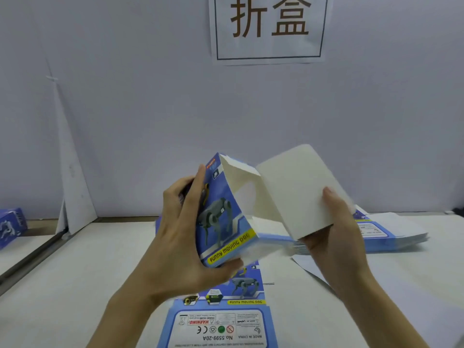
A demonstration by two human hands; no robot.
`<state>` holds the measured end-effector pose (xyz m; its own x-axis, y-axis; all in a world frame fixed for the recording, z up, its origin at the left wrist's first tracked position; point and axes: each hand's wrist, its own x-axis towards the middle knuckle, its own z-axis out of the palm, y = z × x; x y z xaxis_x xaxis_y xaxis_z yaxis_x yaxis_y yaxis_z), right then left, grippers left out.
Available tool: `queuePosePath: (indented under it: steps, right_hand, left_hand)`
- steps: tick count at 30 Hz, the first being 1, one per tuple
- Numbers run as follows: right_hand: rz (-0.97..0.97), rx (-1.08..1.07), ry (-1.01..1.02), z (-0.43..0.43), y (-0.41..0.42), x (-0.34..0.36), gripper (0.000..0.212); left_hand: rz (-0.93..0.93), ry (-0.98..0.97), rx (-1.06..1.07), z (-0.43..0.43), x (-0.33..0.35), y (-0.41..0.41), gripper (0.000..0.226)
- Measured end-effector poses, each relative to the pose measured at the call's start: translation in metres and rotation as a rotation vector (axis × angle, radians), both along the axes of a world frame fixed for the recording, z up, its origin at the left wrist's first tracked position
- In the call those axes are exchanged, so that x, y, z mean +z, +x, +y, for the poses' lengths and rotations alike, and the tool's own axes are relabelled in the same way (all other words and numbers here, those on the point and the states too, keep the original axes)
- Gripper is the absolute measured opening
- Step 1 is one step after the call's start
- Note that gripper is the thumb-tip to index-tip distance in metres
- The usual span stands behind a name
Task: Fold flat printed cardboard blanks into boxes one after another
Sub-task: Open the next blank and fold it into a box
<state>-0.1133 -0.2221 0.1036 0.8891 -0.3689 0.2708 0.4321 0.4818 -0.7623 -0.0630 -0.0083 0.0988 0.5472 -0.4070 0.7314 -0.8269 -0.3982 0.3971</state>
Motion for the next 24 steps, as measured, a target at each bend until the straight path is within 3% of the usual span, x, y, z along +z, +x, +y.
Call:
queuePosePath:
  steps: [2, 6, 11, 14, 20, 22, 24]
  right_hand:
    - [0.191, 0.09, 0.257, 0.001, 0.01, -0.01, 0.019]
    - [0.553, 0.288, 0.371, 0.004, 0.02, -0.032, 0.018]
    - [0.352, 0.176, 0.391, -0.006, 0.022, -0.021, 0.01]
    - [0.173, -0.026, 0.092, -0.01, 0.018, -0.017, 0.021]
    - [-0.097, -0.502, -0.65, -0.007, 0.009, -0.015, 0.044]
    - [-0.145, -0.486, -0.729, -0.006, 0.01, -0.016, 0.042]
    - [-0.164, -0.272, -0.613, -0.003, 0.008, -0.014, 0.032]
  left_hand:
    - [0.049, -0.115, 0.024, -0.005, 0.006, 0.0, 0.118]
    - [-0.066, 0.136, -0.005, -0.002, -0.007, -0.003, 0.116]
    - [-0.071, 0.227, 0.123, 0.003, -0.01, -0.003, 0.123]
    - [-0.05, 0.236, 0.13, 0.004, -0.006, -0.003, 0.121]
    - [-0.214, 0.279, 0.195, 0.004, -0.001, -0.007, 0.113]
    - [-0.245, 0.304, 0.222, 0.001, -0.002, -0.007, 0.111]
    - [-0.263, 0.328, 0.25, -0.001, -0.003, -0.005, 0.11]
